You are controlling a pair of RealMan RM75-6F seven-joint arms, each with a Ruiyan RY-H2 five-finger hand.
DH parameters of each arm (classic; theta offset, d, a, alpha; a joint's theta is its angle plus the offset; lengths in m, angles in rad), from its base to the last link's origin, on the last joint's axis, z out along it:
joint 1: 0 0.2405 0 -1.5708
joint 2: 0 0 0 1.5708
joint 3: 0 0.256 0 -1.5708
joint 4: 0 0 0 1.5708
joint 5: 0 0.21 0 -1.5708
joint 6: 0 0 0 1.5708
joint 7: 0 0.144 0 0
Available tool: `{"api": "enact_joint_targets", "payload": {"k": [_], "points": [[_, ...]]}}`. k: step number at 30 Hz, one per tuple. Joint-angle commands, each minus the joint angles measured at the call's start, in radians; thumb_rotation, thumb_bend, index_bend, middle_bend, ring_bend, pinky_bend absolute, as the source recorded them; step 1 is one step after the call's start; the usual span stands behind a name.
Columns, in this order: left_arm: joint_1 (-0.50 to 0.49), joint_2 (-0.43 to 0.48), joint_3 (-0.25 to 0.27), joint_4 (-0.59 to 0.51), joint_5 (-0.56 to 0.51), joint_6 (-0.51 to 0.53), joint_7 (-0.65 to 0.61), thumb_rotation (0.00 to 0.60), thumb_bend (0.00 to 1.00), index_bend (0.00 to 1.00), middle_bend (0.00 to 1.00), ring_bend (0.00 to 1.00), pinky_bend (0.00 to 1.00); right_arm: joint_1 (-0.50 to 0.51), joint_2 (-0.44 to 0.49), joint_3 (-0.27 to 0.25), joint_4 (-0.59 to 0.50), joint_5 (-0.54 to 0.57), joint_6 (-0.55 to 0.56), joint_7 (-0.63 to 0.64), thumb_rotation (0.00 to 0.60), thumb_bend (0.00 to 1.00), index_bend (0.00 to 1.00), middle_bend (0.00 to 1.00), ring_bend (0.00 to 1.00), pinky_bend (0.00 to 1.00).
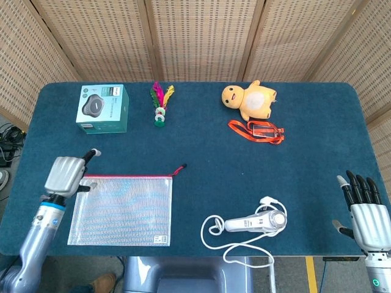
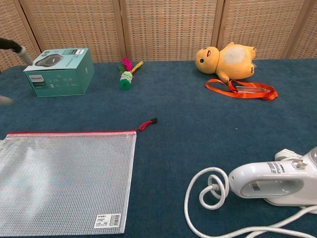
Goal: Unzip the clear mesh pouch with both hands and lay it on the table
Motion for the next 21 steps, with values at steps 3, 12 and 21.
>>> {"api": "enact_joint_targets", "payload": {"k": [3,12,21], "points": [[-0.315,-0.190,-0.105,0.103,-0.456,-0.171,0.256,0.600,0.09,0.33,1.00,0.97,1.00,0.006,-0.006,0.010,0.014,0.026,-0.012,-0.002,0.600,0.00,0.06,0.00,0.00,0.00],[-0.509,-0.314,-0.116,0.243,-0.753,-0.212,0.312,0.600,0.22,0.39,1.00,0.97,1.00,0.009,-0.007,0.018,0.025,0.049,-0.018,0.003,0.600,0.00,0.06,0.00,0.00,0.00],[-0.652,-0.473,-0.101,0.430,-0.902,-0.222,0.314,0.600,0.36,0.39,1.00,0.97,1.00,0.009,0.001,0.022,0.030,0.068,-0.025,0.033,0.600,0.00,0.06,0.00,0.00,0.00]]}}
